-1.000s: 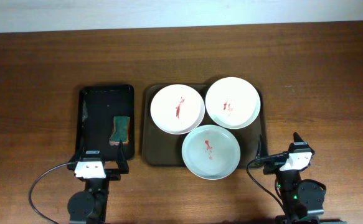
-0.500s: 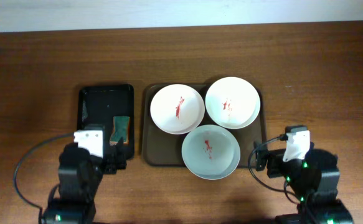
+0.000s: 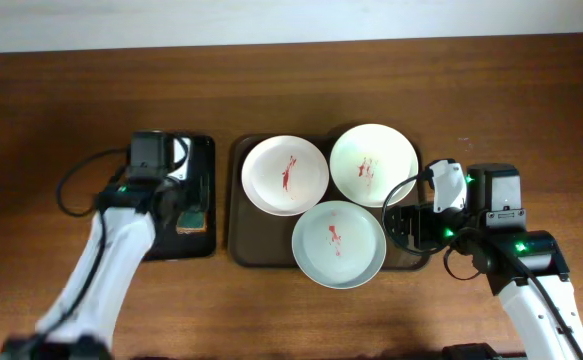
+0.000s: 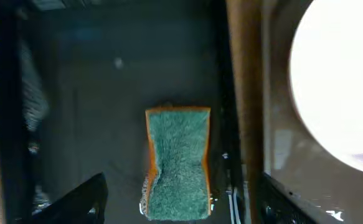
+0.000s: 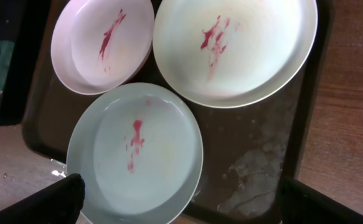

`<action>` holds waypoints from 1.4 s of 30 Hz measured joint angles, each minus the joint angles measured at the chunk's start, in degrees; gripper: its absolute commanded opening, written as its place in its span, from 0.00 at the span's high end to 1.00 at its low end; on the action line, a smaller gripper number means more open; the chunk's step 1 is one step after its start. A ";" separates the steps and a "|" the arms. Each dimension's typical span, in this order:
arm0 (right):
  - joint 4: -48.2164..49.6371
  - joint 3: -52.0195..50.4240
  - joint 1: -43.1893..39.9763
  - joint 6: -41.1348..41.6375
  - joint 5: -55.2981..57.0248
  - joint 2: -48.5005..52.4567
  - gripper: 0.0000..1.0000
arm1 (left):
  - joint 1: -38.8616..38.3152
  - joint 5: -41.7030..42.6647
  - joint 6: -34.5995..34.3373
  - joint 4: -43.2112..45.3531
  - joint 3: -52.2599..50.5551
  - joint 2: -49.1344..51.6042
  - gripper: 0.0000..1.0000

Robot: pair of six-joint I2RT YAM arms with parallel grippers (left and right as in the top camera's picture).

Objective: Clean dirty plates on tray and stack at the side

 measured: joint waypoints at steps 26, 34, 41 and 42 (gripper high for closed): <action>0.02 0.00 0.00 0.04 0.02 0.02 0.01 | -0.07 -0.55 -0.02 -2.40 2.56 13.62 0.58; 0.02 0.00 0.00 0.00 0.02 0.02 0.01 | -0.07 -0.72 0.04 0.61 -0.22 13.62 0.80; 0.02 0.00 0.00 0.04 0.02 0.02 0.01 | -0.07 -0.72 -0.04 3.37 -2.60 13.40 1.00; 0.02 0.00 0.00 0.04 0.02 0.02 0.01 | -0.07 -0.72 -0.28 3.65 -2.86 13.31 1.00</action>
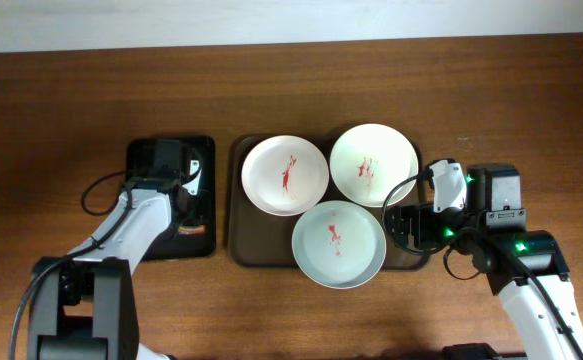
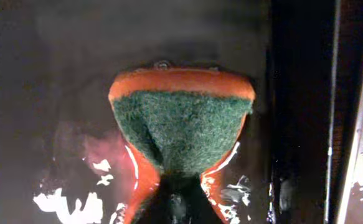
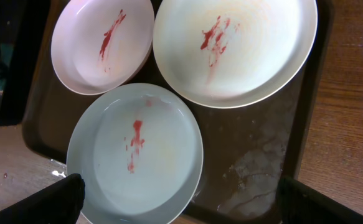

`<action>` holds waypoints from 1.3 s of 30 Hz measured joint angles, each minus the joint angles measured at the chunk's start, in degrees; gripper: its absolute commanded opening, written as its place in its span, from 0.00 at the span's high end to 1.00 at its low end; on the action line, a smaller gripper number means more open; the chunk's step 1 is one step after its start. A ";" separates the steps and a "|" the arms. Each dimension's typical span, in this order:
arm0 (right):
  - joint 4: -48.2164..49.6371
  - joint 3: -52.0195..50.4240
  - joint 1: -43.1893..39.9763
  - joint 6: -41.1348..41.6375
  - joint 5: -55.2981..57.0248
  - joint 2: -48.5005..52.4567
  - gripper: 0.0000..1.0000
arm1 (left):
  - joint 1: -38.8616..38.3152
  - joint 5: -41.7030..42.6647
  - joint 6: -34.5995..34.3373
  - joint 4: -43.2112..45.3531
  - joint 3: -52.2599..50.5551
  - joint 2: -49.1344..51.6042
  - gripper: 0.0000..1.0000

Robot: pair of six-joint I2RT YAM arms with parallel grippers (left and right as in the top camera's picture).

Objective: Clean dirty plates on tray and stack at the side

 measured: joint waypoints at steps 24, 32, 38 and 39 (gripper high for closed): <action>2.01 0.55 3.32 1.57 -2.62 34.14 0.96 | 0.00 3.98 -2.47 -7.39 -0.04 -9.27 1.00; 2.21 0.55 3.32 1.75 -2.84 34.14 0.96 | -3.04 6.47 -4.94 -6.25 -0.04 -9.27 1.00; 2.16 0.55 3.32 2.12 -2.99 34.14 0.96 | -5.92 6.25 -6.47 -6.03 -0.04 -6.62 1.00; 2.16 0.55 3.32 2.14 -2.99 34.14 0.96 | -5.90 8.00 -6.64 -6.08 -0.04 -6.51 1.00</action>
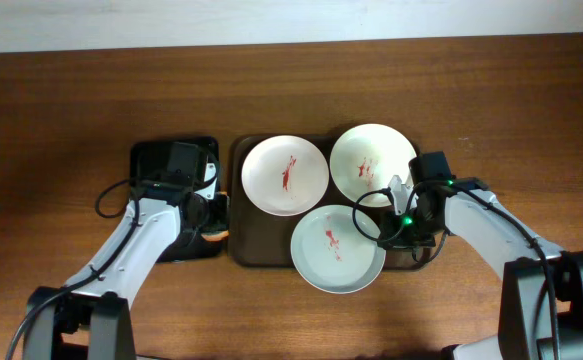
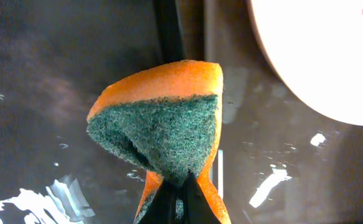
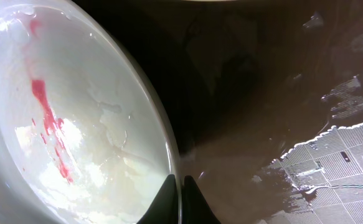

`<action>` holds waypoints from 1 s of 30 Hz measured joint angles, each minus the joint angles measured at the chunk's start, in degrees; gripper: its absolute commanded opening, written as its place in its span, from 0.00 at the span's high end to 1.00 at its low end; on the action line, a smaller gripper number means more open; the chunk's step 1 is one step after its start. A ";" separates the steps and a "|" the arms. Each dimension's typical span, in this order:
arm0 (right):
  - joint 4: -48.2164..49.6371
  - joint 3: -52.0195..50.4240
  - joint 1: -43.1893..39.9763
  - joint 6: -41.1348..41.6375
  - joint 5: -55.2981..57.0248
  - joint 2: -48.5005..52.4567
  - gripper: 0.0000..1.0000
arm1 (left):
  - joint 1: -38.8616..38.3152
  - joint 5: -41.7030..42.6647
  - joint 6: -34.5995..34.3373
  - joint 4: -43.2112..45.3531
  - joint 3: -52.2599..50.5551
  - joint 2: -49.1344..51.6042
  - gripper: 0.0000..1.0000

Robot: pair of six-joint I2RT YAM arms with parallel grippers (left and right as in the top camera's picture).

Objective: Clean dirty plates on tray and stack at the side
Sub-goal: 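Scrub the pale green plate with the sponge held in the left gripper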

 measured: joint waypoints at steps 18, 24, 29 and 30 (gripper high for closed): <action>0.50 0.00 0.00 0.02 -0.02 0.00 0.96 | -20.26 14.60 -6.47 9.25 5.81 -3.21 1.00; 0.50 0.00 0.00 0.02 -0.02 0.00 0.96 | -29.51 15.02 -23.67 13.18 5.81 8.13 1.00; 0.50 0.00 0.00 0.17 -0.02 0.00 0.96 | -32.06 13.66 -34.34 14.60 5.81 10.97 1.00; 0.52 0.00 0.00 0.20 -0.02 0.00 0.96 | -32.22 13.16 -35.54 15.61 5.86 12.22 1.00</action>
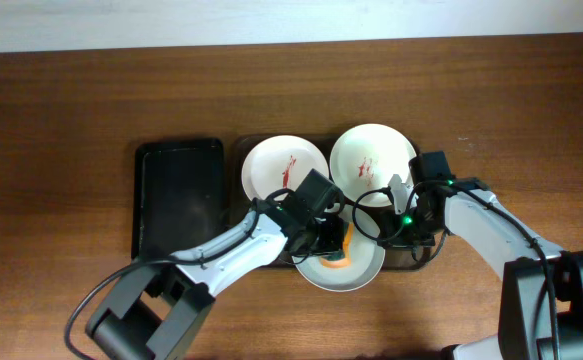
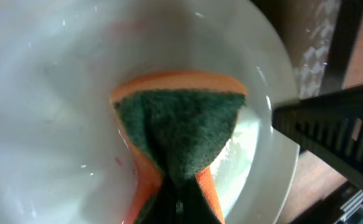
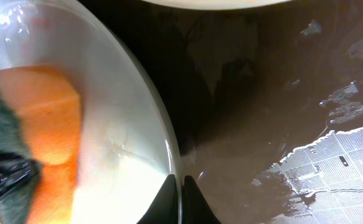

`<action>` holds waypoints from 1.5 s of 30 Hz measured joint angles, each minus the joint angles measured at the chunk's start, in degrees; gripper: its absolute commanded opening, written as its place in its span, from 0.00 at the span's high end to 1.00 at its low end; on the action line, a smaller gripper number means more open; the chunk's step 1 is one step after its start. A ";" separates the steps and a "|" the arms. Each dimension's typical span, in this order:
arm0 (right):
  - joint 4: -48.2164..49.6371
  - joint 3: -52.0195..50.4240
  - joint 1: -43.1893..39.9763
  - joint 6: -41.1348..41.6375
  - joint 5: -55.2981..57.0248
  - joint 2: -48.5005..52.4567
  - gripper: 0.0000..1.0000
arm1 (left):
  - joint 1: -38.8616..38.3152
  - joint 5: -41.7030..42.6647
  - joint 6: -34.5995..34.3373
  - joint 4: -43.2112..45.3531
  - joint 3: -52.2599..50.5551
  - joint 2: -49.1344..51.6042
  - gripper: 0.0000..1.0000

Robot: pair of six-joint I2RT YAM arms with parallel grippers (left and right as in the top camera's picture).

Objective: Clean dirty plates on tray and stack at the side
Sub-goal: 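Scrub the pale green plate with the sponge held in the left gripper, then lift the pale green plate with the right gripper and place it right of the tray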

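Observation:
Three white plates lie on the brown tray [image 1: 236, 232]. The back left plate [image 1: 285, 175] and back right plate [image 1: 373, 164] each carry a red smear. My left gripper [image 1: 323, 236] is shut on the orange and green sponge [image 2: 181, 118], which presses into the wet front plate [image 2: 50, 87]. The sponge [image 3: 44, 118] covers the middle of that front plate [image 3: 128, 130], and no red shows there. My right gripper [image 3: 180, 186] is shut on the plate's right rim, one finger inside and one outside.
A black sponge tray [image 1: 178, 200] lies to the left of the brown tray, with nothing in it. Water films the brown tray's floor [image 3: 274, 124]. Bare wooden table [image 1: 71, 100] surrounds both trays.
My left gripper has carried the sponge from the black tray's right edge into the front plate. The plate's red streak no longer shows. My right gripper still pinches the rim.
First my left gripper hung open over the sponge in the black tray, and my right was open beside the brown tray. Then the left was shut on the sponge. Later the sponge was off the tray and my right gripped the front plate's rim. Now the sponge is in that plate.

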 measured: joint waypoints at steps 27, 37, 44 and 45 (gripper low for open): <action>-0.17 0.00 0.00 0.35 -0.39 0.00 0.81 | 5.42 -8.85 15.67 -11.47 1.44 -7.02 1.00; -0.46 0.00 0.00 0.13 -0.42 0.00 0.96 | 34.47 -15.82 38.14 -19.98 1.55 -16.96 0.99; -3.50 4.94 0.04 0.17 5.51 -9.22 0.96 | 40.54 -17.11 40.13 -19.98 1.53 -2.47 1.00; -3.87 6.21 0.04 0.15 7.32 -10.34 0.96 | 40.52 -17.09 40.13 -19.96 1.53 -2.14 1.00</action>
